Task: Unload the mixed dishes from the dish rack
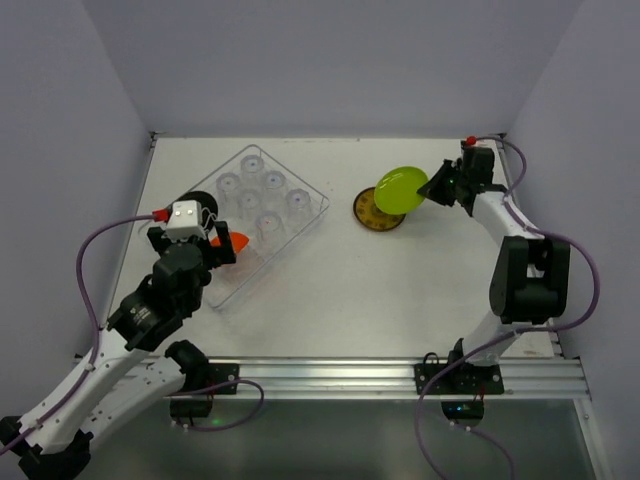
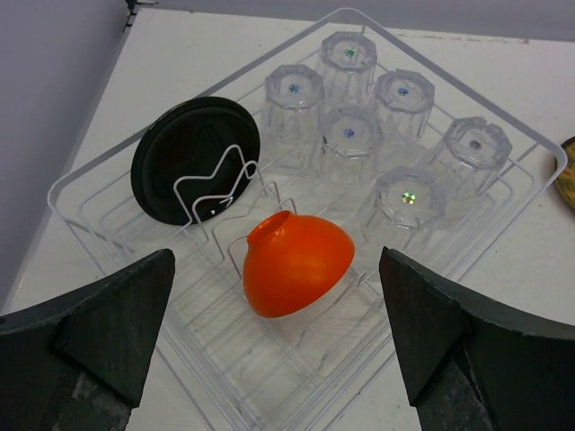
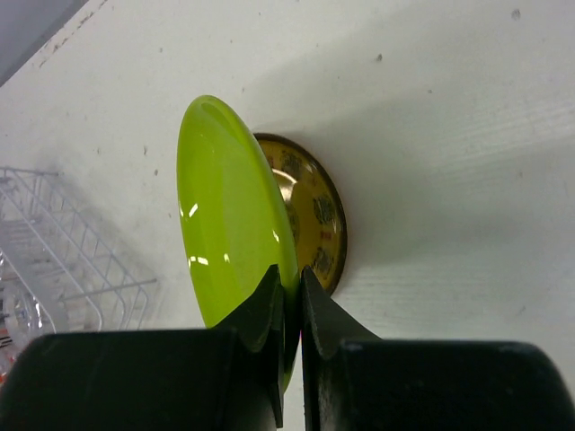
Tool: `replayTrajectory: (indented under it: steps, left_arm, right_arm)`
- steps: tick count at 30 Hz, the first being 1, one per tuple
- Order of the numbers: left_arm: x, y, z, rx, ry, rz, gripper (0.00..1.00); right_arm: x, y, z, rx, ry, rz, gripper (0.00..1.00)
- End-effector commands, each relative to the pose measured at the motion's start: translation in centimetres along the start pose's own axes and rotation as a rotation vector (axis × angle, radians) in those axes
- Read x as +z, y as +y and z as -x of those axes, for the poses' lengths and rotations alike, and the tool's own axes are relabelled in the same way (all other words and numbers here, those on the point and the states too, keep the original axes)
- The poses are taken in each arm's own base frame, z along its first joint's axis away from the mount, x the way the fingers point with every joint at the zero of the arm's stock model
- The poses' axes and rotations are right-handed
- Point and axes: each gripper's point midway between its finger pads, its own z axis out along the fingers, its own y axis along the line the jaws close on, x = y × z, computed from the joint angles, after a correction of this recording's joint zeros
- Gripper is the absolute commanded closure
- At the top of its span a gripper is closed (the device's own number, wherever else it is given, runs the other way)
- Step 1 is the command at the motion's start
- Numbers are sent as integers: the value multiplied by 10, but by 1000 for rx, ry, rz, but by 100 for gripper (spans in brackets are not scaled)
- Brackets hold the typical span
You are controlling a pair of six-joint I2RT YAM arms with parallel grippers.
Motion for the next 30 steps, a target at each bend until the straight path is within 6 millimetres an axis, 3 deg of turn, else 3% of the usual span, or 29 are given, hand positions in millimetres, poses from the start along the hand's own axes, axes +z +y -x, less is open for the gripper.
replayTrajectory:
  steps: [1,3,5,16,21,30]
  left_arm:
    - [3,13,7,4,-50,75,0]
    - [4,12,4,9,-39,78,0]
    - [5,14,2,15,-32,94,0]
    - [9,19,-10,73,2,129,0]
    - [11,16,-11,81,9,118,0]
    - [12,16,-9,81,30,134,0]
  right_arm:
    - [15,20,19,-75,-24,11,100]
    - [33,11,18,-72,10,-30,100]
    - [49,11,3,-90,64,-50,100]
    - [68,9,-30,-104,134,-77,95]
    - [67,6,-38,-137,151,-121,72]
    - [70,9,-42,-218,186,-216,48]
